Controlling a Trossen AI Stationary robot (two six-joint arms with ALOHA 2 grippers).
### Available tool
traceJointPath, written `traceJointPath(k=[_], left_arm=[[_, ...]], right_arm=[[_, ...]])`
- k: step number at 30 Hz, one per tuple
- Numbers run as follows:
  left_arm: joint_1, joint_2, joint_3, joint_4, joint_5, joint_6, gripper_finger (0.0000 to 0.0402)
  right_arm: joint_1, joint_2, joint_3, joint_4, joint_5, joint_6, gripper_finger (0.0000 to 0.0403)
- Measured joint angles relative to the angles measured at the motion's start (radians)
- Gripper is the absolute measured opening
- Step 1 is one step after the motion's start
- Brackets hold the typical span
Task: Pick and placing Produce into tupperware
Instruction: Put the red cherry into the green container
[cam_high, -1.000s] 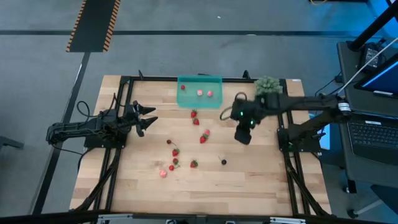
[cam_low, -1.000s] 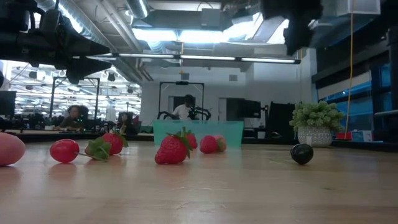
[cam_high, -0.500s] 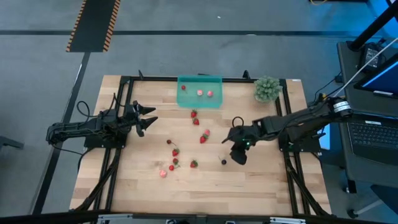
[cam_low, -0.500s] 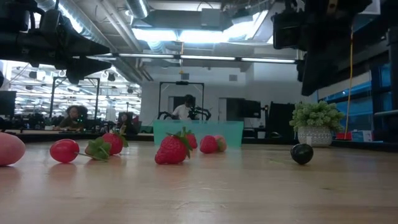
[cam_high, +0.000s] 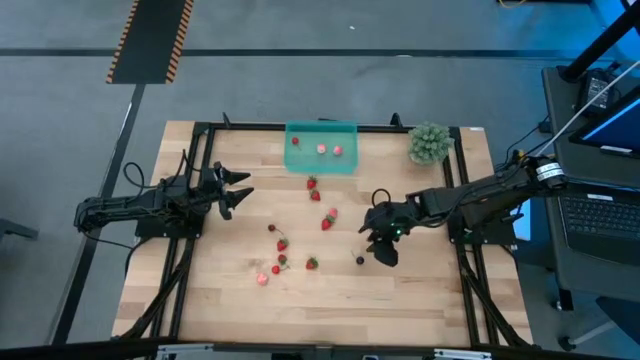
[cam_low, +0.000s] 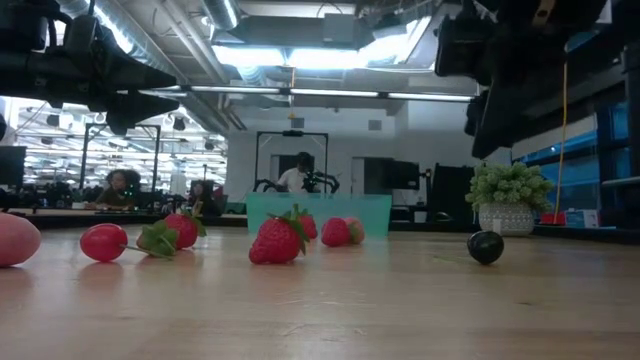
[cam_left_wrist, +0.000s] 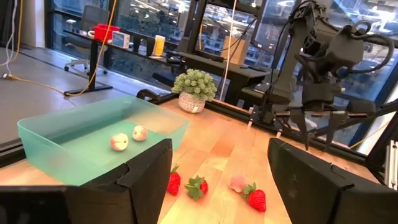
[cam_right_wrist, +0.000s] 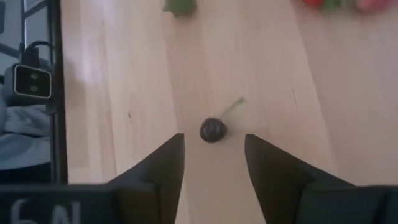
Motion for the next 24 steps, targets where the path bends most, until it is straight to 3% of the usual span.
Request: traceJointPath(k=[4,7,9,12,17,24], left_arm=[[0.0,0.001,-0.001,0.027,0.013,-0.022,0.0257],[-0.006,0.01,0.048,0.048,0.135,-0.114,0.0257],[-0.022,0.061,0.114,0.001,0.152,-0.155,0.0257],[-0.054,0.193,0.235,-0.169,0.127,-0.137,0.0257],[-0.109,0.487,0.417,-0.312,0.115,-0.037,0.0257],[-0.265,0.878,0.584,-0.368,0.121,-0.05,0.0257]], right_arm=[[0.0,0.0,0.0,0.035,0.001,-0.089,0.02],[0.0,0.0,0.0,0.049,0.0,-0.123,0.0209],[0.0,0.0,0.0,0.049,0.0,-0.129,0.021],[0.0,0.0,0.0,0.048,0.0,-0.128,0.0211],[0.0,0.0,0.0,0.048,-0.001,-0.073,0.0211],[-0.001,0.0,0.0,0.047,-0.001,-0.079,0.0211]])
